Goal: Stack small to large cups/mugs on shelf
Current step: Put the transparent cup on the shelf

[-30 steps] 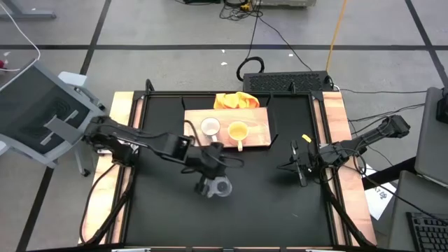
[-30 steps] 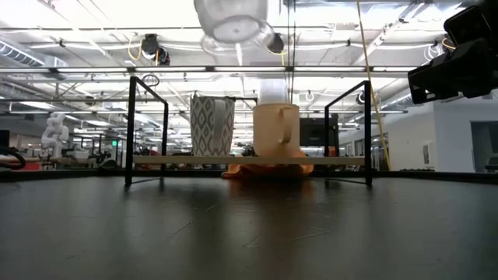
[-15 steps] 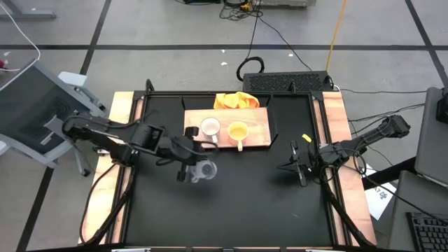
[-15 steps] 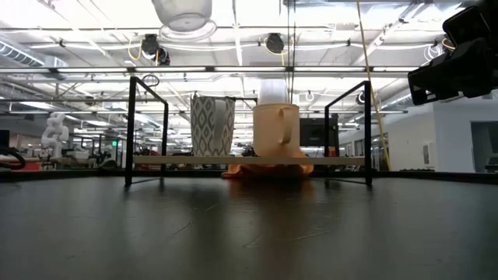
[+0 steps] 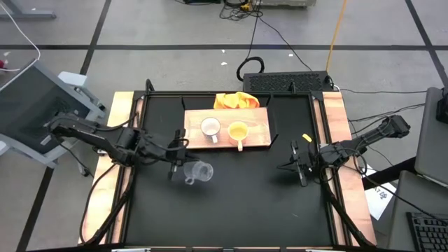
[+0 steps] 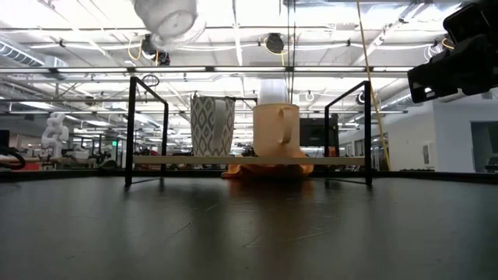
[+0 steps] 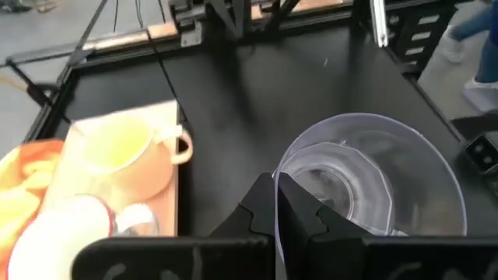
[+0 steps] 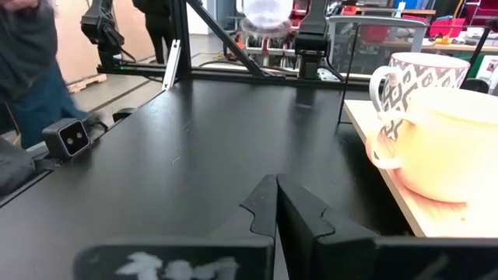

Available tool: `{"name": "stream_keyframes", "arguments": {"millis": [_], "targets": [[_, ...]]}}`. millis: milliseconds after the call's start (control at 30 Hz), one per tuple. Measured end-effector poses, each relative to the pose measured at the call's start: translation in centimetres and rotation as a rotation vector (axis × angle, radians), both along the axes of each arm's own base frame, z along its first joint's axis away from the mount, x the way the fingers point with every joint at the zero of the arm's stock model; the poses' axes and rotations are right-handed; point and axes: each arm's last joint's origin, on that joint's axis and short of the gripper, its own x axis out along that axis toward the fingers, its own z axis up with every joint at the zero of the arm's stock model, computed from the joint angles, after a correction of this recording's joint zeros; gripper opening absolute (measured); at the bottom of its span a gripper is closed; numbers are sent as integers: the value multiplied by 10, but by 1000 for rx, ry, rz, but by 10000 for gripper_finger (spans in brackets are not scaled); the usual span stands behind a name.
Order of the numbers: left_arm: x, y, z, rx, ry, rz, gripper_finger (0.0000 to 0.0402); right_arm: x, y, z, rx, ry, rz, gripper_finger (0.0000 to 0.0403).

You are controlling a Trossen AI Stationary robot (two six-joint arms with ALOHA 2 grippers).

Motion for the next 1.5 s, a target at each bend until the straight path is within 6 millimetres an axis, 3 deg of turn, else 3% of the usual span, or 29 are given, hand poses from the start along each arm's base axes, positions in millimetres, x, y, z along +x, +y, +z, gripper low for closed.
{"name": "stream_keyframes", "arguments": {"millis": [67,567,800,1067,1500], "targets": [[-5,2,-9,3,-9,11,0,0,0,0,2,-4,0,0],[-61,22,-26,-36,-198,159,0,0,0,0,12,-1,-1,0],[-64,22,-54,-53,-219,170,0,0,0,0,11,0,-2,0],[-63,18,-83,-126,-205,50,0,0,0,0,12,0,-1,0],[-69,19,-93,-216,-36,94,0,0,0,1,25,-6,-3,0]]}}
